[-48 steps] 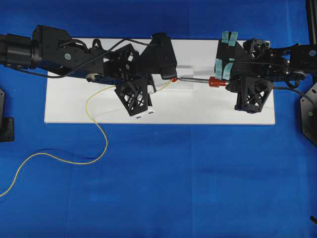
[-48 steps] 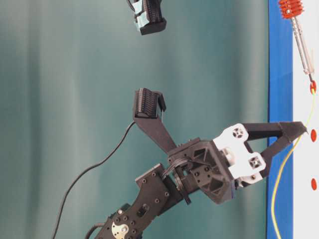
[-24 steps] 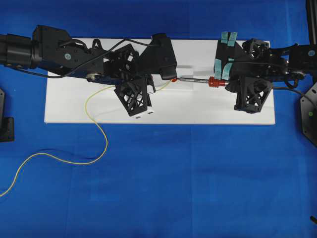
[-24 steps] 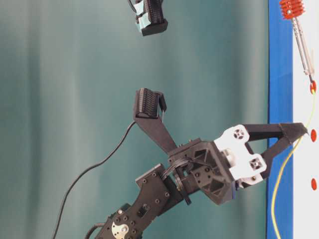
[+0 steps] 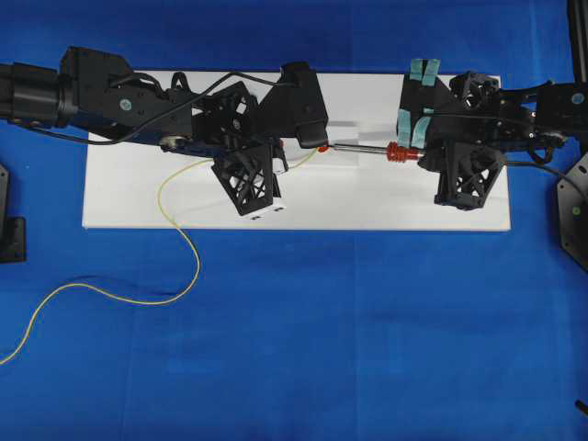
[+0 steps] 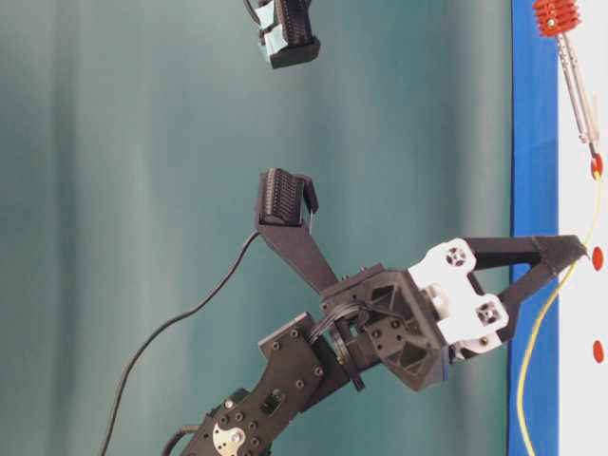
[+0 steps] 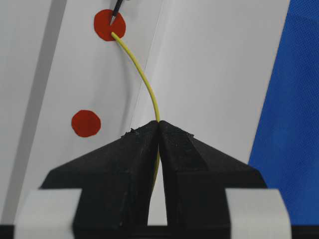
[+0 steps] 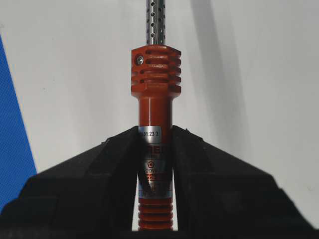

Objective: Touch the tip of the soldering iron to the tip of the solder at the mark.

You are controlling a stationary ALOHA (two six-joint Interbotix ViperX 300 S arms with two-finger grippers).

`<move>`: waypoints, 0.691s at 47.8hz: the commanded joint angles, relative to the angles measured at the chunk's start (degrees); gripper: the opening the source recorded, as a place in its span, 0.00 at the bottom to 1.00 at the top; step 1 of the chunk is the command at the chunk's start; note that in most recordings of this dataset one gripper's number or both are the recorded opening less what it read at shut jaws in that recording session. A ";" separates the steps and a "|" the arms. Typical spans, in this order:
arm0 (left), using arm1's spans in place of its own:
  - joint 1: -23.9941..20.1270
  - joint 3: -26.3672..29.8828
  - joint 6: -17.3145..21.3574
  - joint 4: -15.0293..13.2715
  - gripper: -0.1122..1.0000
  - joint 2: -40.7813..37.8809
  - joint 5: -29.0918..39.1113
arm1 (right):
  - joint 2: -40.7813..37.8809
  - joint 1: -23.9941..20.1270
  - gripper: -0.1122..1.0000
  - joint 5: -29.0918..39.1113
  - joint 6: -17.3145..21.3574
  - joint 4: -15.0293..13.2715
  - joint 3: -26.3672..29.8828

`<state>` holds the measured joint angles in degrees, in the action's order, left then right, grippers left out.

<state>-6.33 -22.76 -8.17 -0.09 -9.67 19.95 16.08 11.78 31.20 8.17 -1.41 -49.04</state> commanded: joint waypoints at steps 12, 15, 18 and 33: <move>-0.35 1.41 0.26 0.09 0.11 0.97 -0.18 | 0.26 -0.09 0.16 -0.35 0.00 -0.09 1.32; -0.35 1.49 0.26 0.09 0.11 0.97 -0.18 | 0.35 -0.09 0.16 -0.35 -0.09 -0.09 1.41; -0.44 1.49 0.26 0.09 0.11 0.97 -0.18 | 0.35 -0.09 0.16 -0.35 0.00 0.00 1.41; -0.44 1.49 0.26 0.09 0.11 0.97 -0.18 | 0.35 -0.09 0.16 -0.35 0.00 0.00 1.41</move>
<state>-6.68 -22.68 -8.00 -0.18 -9.67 19.95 16.08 11.78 31.20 8.17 -1.41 -49.04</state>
